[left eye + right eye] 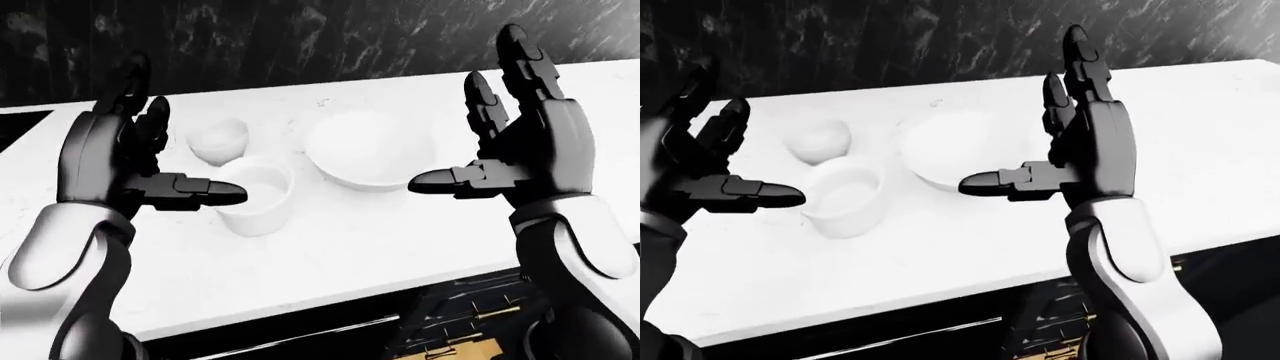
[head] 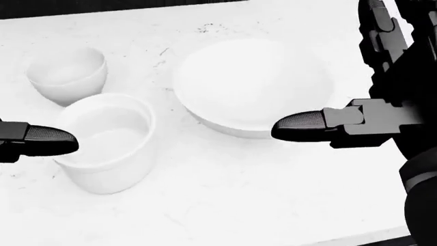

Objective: Stack the bowls from largest to smallest.

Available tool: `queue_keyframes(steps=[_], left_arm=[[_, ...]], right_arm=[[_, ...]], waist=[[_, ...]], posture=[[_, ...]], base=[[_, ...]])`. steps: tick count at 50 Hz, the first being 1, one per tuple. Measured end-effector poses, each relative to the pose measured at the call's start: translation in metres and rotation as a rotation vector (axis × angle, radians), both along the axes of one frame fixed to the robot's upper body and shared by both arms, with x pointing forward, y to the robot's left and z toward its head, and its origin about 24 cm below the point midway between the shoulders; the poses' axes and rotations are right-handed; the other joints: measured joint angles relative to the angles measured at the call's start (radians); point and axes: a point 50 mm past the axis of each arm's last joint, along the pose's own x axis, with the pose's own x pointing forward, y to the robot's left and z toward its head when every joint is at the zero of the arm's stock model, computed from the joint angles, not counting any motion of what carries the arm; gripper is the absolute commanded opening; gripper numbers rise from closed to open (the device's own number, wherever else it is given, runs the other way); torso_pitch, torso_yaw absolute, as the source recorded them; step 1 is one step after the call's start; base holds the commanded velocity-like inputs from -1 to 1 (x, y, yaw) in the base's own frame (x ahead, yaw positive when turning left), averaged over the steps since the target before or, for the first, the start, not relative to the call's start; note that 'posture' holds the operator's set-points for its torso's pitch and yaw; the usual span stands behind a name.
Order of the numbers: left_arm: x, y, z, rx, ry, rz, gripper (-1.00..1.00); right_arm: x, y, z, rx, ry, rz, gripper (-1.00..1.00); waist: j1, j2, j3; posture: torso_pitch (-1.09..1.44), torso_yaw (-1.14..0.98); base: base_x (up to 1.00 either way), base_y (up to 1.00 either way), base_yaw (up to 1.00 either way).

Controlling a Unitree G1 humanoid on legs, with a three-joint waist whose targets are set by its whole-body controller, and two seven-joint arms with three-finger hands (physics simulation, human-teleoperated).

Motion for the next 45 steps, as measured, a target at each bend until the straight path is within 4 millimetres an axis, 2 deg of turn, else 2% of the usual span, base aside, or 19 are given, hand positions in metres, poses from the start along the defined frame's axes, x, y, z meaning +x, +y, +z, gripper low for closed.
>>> queue_keyframes(steps=[2, 4, 5, 6, 8, 12, 17, 26, 33, 41, 45], left_arm=[[-0.002, -0.001, 0.002, 0.003, -0.011, -0.004, 1.0], [-0.002, 0.0, 0.005, 0.006, -0.023, -0.003, 1.0], [-0.002, 0.0, 0.005, 0.007, -0.029, 0.0, 1.0], [-0.002, 0.001, 0.005, 0.006, -0.029, 0.004, 1.0], [0.0, 0.003, 0.001, -0.001, -0.007, 0.017, 1.0], [0.005, 0.004, -0.006, -0.008, 0.034, 0.022, 1.0], [0.005, 0.0, -0.006, 0.001, 0.022, 0.002, 1.0], [0.004, -0.002, -0.004, 0.006, 0.011, 0.0, 1.0], [-0.004, 0.002, 0.001, -0.001, -0.006, 0.011, 1.0], [-0.025, 0.016, 0.0, -0.015, -0.023, 0.048, 1.0], [-0.031, 0.021, 0.002, -0.017, -0.032, 0.063, 1.0]], right_arm=[[-0.001, -0.001, 0.0, 0.003, -0.005, -0.003, 1.0], [-0.001, 0.0, 0.002, 0.004, -0.013, 0.002, 1.0], [-0.001, 0.0, 0.003, 0.004, -0.022, 0.008, 1.0], [-0.001, 0.001, 0.003, 0.008, -0.026, 0.015, 1.0], [-0.001, 0.003, 0.0, 0.009, -0.008, 0.031, 1.0], [0.001, 0.003, -0.003, 0.003, 0.016, 0.037, 1.0], [0.003, 0.0, -0.001, -0.01, 0.007, 0.03, 1.0], [0.01, 0.014, 0.015, -0.107, -0.02, 0.082, 1.0], [0.01, 0.032, 0.024, -0.245, -0.049, 0.134, 1.0], [-0.006, 0.069, 0.026, -0.466, -0.151, 0.249, 1.0], [-0.01, 0.092, 0.018, -0.619, -0.179, 0.307, 1.0]], waist=[[0.003, -0.007, -0.008], [-0.002, 0.008, -0.004], [-0.01, 0.022, -0.003], [-0.014, 0.024, 0.0], [-0.005, 0.004, 0.019], [0.0, -0.031, 0.024], [0.002, -0.023, 0.016], [0.005, -0.013, 0.009], [0.002, -0.005, 0.012], [-0.003, 0.006, 0.016], [-0.008, 0.011, 0.016]], posture=[[0.0, 0.0], [0.0, 0.0], [0.0, 0.0], [0.0, 0.0], [0.0, 0.0], [0.0, 0.0], [0.0, 0.0], [0.0, 0.0], [0.0, 0.0], [0.0, 0.0], [0.0, 0.0]], base=[[0.0, 0.11, 0.0], [0.0, 0.0, 0.0], [0.0, 0.0, 0.0], [0.0, 0.0, 0.0], [0.0, 0.0, 0.0], [0.0, 0.0, 0.0], [0.0, 0.0, 0.0], [0.0, 0.0, 0.0], [0.0, 0.0, 0.0], [0.0, 0.0, 0.0], [0.0, 0.0, 0.0]])
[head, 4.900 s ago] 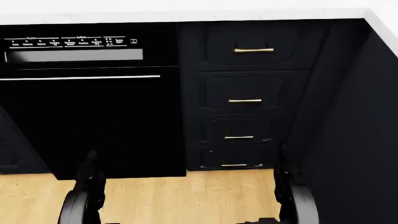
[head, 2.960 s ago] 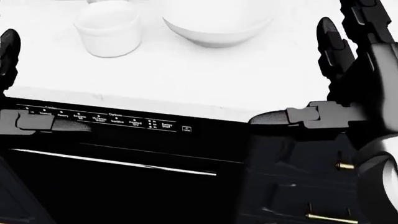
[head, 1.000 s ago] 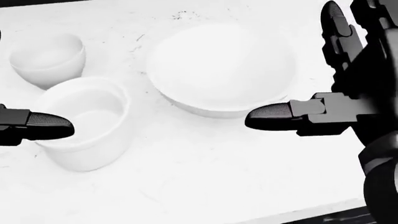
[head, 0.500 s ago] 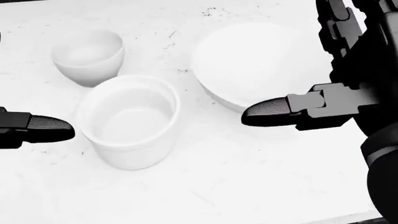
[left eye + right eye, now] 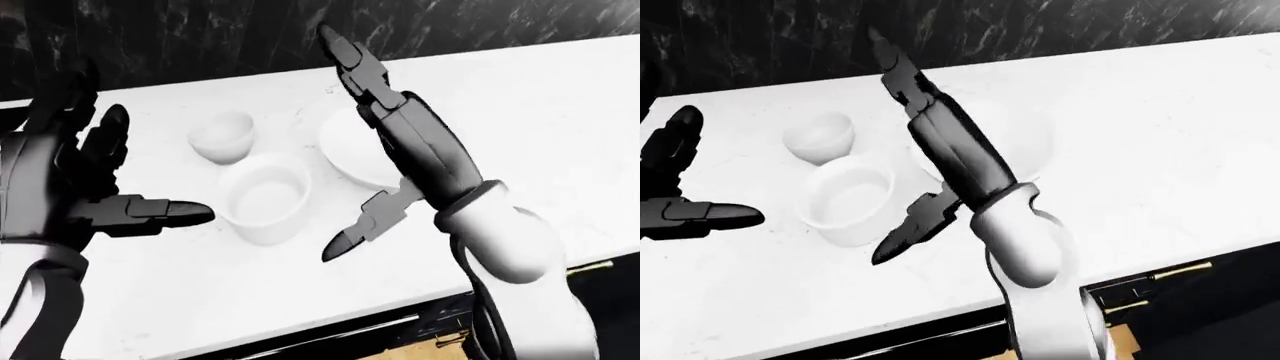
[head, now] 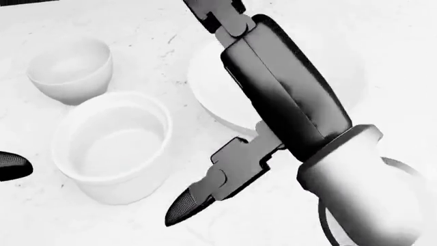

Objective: Stack the bowls from largest to smallest.

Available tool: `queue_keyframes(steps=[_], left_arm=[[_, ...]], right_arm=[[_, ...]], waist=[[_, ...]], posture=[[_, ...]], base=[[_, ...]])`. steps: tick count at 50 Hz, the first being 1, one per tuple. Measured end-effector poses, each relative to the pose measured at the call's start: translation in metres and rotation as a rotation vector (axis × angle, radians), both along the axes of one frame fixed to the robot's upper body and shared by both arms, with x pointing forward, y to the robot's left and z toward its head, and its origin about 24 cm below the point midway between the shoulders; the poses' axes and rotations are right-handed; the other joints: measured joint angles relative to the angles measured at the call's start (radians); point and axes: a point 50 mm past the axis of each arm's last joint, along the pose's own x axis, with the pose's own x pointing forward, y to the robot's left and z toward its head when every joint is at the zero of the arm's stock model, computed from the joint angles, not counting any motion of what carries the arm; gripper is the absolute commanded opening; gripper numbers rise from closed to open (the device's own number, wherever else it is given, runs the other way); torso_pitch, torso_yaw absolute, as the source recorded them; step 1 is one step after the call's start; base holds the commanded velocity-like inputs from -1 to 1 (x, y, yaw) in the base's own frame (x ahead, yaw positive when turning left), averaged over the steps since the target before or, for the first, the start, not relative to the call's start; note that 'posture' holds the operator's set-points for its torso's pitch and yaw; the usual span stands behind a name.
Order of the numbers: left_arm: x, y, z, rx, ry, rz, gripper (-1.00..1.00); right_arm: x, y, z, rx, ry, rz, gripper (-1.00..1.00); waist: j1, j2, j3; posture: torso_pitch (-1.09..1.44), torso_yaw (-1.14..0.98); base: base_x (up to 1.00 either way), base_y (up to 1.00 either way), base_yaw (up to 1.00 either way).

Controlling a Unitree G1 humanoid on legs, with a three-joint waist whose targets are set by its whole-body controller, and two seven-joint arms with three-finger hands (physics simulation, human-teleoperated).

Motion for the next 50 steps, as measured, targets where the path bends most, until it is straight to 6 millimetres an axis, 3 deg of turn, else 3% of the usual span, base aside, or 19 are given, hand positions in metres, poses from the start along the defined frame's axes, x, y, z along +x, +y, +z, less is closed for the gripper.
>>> queue_keyframes(steps=[4, 10, 14, 21, 31, 37, 50], left_arm=[[-0.004, 0.002, 0.002, 0.004, -0.004, -0.004, 1.0], [-0.006, 0.004, 0.002, 0.0, 0.009, -0.006, 1.0], [-0.005, 0.005, 0.005, 0.004, 0.009, -0.004, 1.0], [-0.006, 0.005, 0.008, 0.008, -0.008, -0.006, 1.0], [-0.009, 0.009, 0.01, 0.007, -0.013, 0.007, 1.0], [-0.009, 0.01, 0.008, 0.012, -0.002, 0.005, 1.0], [-0.009, 0.01, 0.005, 0.011, 0.001, -0.003, 1.0]], right_arm=[[0.003, 0.013, -0.013, -0.111, 0.001, 0.015, 1.0], [0.017, 0.011, -0.033, -0.28, 0.027, -0.037, 1.0], [0.011, 0.022, -0.042, -0.389, 0.0, 0.014, 1.0], [-0.011, 0.048, -0.028, -0.464, -0.138, 0.116, 1.0], [-0.011, 0.075, -0.022, -0.579, -0.213, 0.141, 1.0], [-0.001, 0.087, -0.018, -0.625, -0.25, 0.141, 1.0], [0.026, 0.101, -0.034, -0.739, -0.235, 0.134, 1.0]], waist=[[-0.003, 0.008, 0.002], [-0.007, 0.02, 0.008], [-0.012, 0.026, 0.009], [-0.025, 0.044, 0.003], [-0.036, 0.064, 0.007], [-0.039, 0.073, 0.005], [-0.039, 0.075, 0.003]], posture=[[0.0, 0.0], [0.0, 0.0], [0.0, 0.0], [0.0, 0.0], [0.0, 0.0], [0.0, 0.0], [0.0, 0.0]], base=[[0.0, 0.0, 0.0], [0.0, 0.0, 0.0], [0.0, 0.0, 0.0], [0.0, 0.0, 0.0], [0.0, 0.0, 0.0], [0.0, 0.0, 0.0], [0.0, 0.0, 0.0]])
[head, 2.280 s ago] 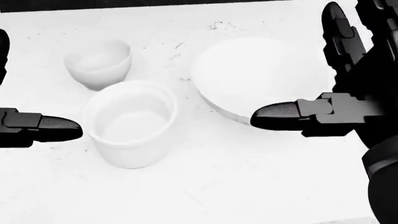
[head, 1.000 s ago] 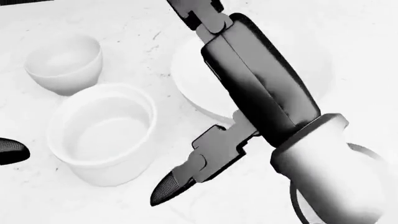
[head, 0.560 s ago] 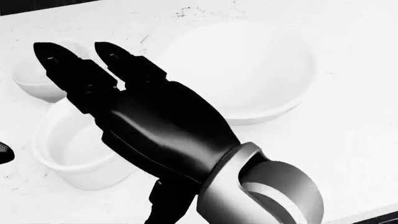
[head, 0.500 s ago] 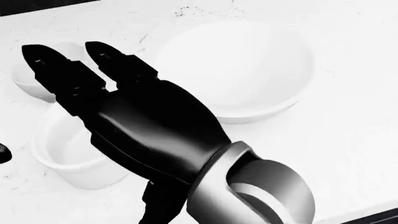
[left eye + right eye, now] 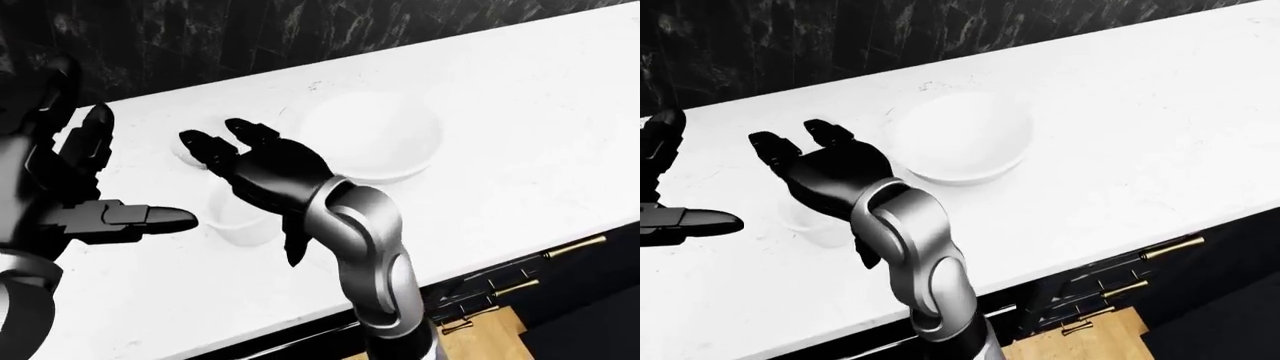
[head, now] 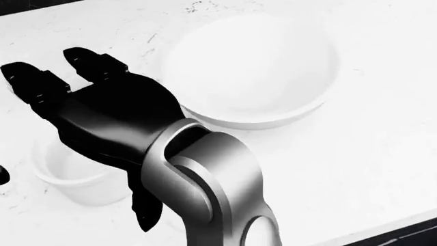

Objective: Stack the bowls from largest to smallest.

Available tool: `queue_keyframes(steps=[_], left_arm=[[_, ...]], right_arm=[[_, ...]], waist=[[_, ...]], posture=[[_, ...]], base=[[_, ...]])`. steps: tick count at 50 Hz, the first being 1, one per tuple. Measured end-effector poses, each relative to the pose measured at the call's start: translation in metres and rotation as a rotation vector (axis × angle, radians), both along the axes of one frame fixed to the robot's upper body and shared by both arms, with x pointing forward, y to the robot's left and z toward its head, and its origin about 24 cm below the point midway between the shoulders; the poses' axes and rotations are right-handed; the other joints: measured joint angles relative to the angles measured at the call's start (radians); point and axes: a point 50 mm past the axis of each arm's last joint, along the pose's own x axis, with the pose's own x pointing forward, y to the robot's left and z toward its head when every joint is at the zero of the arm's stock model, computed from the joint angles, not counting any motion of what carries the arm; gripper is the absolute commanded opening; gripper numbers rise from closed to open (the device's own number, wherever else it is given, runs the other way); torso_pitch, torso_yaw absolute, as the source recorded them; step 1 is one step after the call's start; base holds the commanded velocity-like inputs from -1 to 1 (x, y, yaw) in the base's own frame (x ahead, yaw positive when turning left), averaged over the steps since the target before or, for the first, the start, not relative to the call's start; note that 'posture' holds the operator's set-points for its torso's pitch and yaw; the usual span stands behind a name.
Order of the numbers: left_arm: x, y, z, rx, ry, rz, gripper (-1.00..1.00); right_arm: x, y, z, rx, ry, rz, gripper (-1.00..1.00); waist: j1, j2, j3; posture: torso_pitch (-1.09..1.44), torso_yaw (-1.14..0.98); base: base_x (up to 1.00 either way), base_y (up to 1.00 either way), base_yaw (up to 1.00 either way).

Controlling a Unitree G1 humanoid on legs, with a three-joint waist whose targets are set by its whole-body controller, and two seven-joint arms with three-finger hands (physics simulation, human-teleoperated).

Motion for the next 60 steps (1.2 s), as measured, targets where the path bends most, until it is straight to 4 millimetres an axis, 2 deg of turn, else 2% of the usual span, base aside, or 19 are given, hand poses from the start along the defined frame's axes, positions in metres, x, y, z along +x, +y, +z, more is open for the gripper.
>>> queue_keyframes(steps=[6, 10, 15, 17, 33, 35, 39, 44, 51, 54, 59, 60], left_arm=[[0.0, 0.002, 0.0, -0.003, -0.004, 0.004, 1.0], [0.0, 0.002, 0.0, -0.006, -0.004, 0.004, 1.0], [-0.001, 0.002, 0.002, -0.004, -0.011, 0.008, 1.0], [-0.002, 0.002, 0.003, -0.002, -0.015, 0.009, 1.0], [-0.005, 0.002, 0.003, -0.004, -0.009, 0.005, 1.0], [-0.004, 0.001, 0.003, -0.004, -0.007, 0.002, 1.0], [-0.003, 0.001, 0.002, -0.004, -0.008, 0.0, 1.0], [-0.003, 0.001, 0.001, -0.006, -0.008, -0.001, 1.0], [-0.002, 0.001, 0.0, -0.006, -0.006, -0.002, 1.0], [-0.002, 0.0, -0.002, -0.007, -0.003, -0.001, 1.0], [-0.003, 0.002, -0.002, -0.008, -0.003, 0.005, 1.0], [-0.003, 0.002, -0.002, -0.009, -0.002, 0.008, 1.0]], right_arm=[[-0.001, 0.004, -0.007, -0.04, -0.011, 0.01, 0.99], [0.0, 0.006, -0.013, -0.061, -0.011, 0.017, 0.83], [0.004, 0.004, -0.017, -0.069, -0.005, 0.006, 0.73], [0.005, 0.005, -0.017, -0.073, -0.008, 0.005, 0.61], [0.001, 0.01, -0.028, -0.088, -0.056, 0.018, 0.47], [0.001, 0.011, -0.03, -0.091, -0.059, 0.022, 0.24], [0.002, 0.012, -0.034, -0.104, -0.051, 0.028, 0.1], [0.004, 0.014, -0.037, -0.122, -0.028, 0.025, 0.04], [0.012, 0.017, -0.031, -0.122, -0.031, 0.008, -0.26], [0.014, 0.018, -0.028, -0.119, -0.023, 0.004, -0.55], [0.014, 0.018, -0.026, -0.111, -0.026, 0.001, -0.76], [0.013, 0.017, -0.028, -0.107, -0.032, 0.001, -0.86]], waist=[[0.0, 0.002, -0.002], [0.0, 0.001, -0.002], [-0.002, 0.0, -0.003], [-0.003, 0.001, -0.003], [-0.009, 0.01, -0.016], [-0.009, 0.011, -0.018], [-0.01, 0.014, -0.019], [-0.009, 0.017, -0.015], [-0.001, 0.016, -0.009], [0.001, 0.012, -0.01], [0.0, 0.005, -0.016], [0.0, 0.004, -0.018]], posture=[[0.0, 0.0], [0.0, 0.0], [0.0, 0.0], [0.0, 0.0], [0.0, 0.0], [0.0, 0.0], [0.0, 0.0], [0.0, 0.0], [0.0, 0.0], [0.0, 0.0], [0.0, 0.0], [0.0, 0.0]], base=[[0.0, 0.0, 0.0], [0.0, 0.0, 0.0], [0.0, 0.0, 0.0], [0.0, 0.0, 0.0], [0.0, 0.0, 0.0], [0.0, 0.0, 0.0], [0.0, 0.0, 0.0], [0.0, 0.0, 0.0], [0.0, 0.0, 0.0], [0.0, 0.0, 0.0], [0.0, 0.0, 0.0], [0.0, 0.0, 0.0]])
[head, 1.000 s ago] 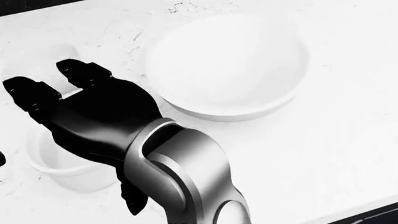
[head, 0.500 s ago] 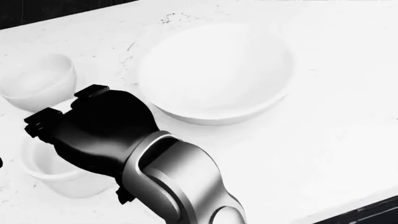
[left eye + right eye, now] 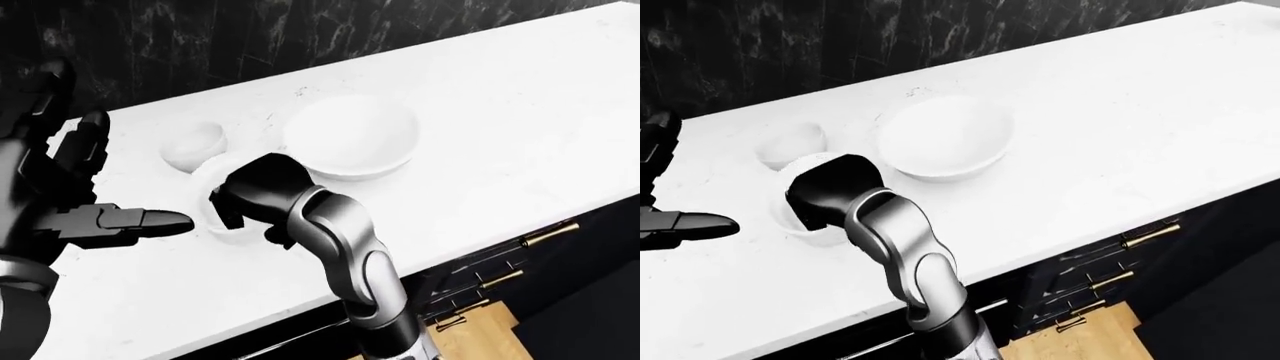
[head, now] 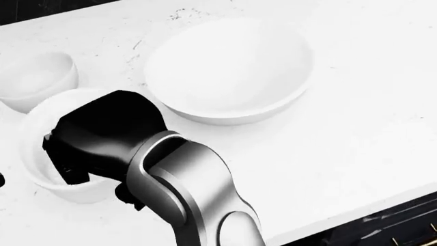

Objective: Stack the bowls from largest to smallest.

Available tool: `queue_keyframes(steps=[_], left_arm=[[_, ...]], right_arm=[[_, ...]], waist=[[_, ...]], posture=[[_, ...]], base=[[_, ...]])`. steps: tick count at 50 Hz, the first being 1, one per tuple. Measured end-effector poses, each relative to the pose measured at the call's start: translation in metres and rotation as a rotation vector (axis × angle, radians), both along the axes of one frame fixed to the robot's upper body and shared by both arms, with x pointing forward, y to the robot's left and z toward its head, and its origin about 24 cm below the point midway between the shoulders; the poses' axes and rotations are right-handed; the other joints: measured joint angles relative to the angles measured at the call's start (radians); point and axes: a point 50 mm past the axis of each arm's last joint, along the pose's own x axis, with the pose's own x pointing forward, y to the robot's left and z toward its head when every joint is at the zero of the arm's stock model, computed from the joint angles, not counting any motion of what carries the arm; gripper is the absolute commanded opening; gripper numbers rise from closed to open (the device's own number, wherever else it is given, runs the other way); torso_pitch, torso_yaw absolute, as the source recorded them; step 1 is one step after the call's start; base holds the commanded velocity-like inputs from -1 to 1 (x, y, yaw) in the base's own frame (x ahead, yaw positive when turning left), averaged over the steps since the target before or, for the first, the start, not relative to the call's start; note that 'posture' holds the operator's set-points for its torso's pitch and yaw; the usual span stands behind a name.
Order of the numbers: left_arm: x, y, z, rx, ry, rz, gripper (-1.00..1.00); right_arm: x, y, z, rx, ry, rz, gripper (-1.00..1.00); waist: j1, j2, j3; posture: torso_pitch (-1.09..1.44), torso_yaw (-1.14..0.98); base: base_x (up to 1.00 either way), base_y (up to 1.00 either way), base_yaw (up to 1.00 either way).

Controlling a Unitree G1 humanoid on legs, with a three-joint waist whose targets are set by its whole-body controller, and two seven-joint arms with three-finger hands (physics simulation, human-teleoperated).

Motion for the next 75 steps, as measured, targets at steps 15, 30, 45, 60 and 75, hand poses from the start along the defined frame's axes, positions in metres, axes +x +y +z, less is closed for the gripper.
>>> queue_keyframes(steps=[15, 30, 45, 60, 75], left_arm=[[0.004, -0.003, -0.003, -0.005, 0.003, -0.014, 1.0], [0.001, 0.0, 0.003, 0.0, -0.003, -0.002, 1.0], [0.005, -0.007, 0.002, 0.001, -0.004, -0.018, 1.0], [0.005, -0.015, 0.006, 0.018, -0.007, -0.03, 1.0], [0.005, -0.014, 0.004, 0.015, -0.007, -0.029, 1.0]], right_arm=[[0.003, 0.001, 0.01, -0.05, 0.077, 0.03, -1.0], [-0.008, -0.009, 0.074, -0.01, 0.038, 0.02, -1.0], [0.014, -0.055, 0.143, 0.06, -0.037, -0.087, -1.0], [0.058, -0.13, 0.131, 0.03, 0.055, -0.296, -1.0], [0.08, -0.155, 0.09, -0.035, 0.156, -0.384, -1.0]], waist=[[0.008, -0.007, 0.014], [-0.001, -0.017, 0.029], [-0.002, -0.02, 0.04], [-0.003, -0.02, 0.046], [0.0, -0.021, 0.047]], posture=[[0.0, 0.0], [0.0, 0.0], [0.0, 0.0], [0.0, 0.0], [0.0, 0.0]], base=[[0.0, 0.0, 0.0], [0.0, 0.0, 0.0], [0.0, 0.0, 0.0], [0.0, 0.0, 0.0], [0.0, 0.0, 0.0]])
